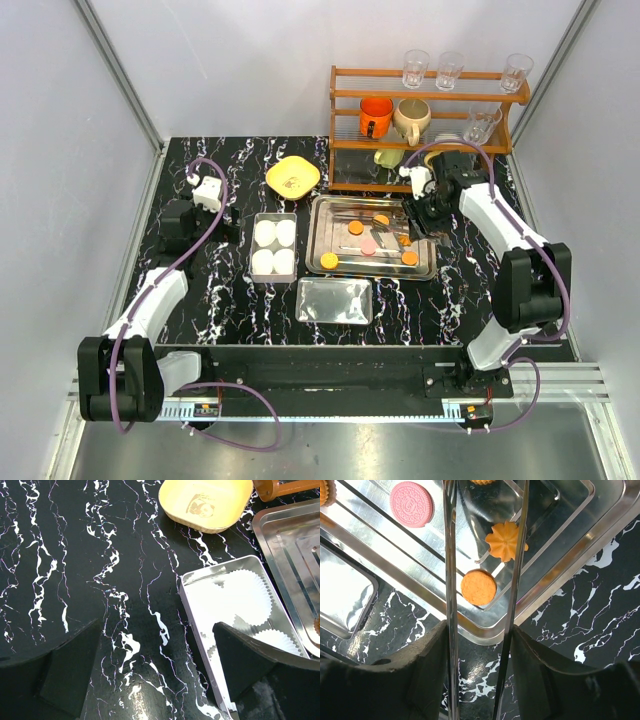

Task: Pack the cookies

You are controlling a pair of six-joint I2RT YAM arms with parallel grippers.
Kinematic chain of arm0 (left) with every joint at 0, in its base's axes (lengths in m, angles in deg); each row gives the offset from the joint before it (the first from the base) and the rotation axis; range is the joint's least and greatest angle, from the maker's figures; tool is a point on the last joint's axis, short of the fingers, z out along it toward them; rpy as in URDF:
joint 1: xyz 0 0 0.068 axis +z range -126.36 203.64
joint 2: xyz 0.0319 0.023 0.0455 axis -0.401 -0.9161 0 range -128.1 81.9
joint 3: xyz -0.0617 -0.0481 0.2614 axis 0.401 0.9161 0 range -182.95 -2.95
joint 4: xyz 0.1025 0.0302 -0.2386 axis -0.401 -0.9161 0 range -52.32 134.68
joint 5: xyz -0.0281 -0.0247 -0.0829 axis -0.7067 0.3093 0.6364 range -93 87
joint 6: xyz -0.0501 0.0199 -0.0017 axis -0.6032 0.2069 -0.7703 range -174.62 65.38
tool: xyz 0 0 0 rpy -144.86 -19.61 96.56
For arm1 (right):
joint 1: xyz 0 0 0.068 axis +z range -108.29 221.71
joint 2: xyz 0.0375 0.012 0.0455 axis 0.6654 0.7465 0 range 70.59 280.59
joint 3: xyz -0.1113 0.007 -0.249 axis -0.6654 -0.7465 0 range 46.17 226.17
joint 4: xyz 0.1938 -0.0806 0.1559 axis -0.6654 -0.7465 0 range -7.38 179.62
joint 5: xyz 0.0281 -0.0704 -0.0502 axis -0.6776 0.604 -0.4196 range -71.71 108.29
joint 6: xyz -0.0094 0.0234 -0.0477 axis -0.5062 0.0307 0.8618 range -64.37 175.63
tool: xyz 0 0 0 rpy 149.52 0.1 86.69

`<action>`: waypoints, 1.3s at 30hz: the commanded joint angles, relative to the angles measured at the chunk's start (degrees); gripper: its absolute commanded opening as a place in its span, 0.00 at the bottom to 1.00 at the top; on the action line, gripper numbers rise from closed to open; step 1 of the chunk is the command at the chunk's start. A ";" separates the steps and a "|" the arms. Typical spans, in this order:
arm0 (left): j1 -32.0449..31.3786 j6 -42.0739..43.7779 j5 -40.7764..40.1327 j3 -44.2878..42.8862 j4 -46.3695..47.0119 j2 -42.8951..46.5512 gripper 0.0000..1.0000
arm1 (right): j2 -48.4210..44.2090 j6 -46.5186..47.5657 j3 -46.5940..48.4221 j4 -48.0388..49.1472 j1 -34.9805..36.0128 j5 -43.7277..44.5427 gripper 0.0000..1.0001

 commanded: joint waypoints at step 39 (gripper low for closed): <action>0.36 1.11 -1.12 -1.65 3.60 1.36 0.99 | -1.09 -3.14 7.62 -0.95 0.74 -4.83 0.20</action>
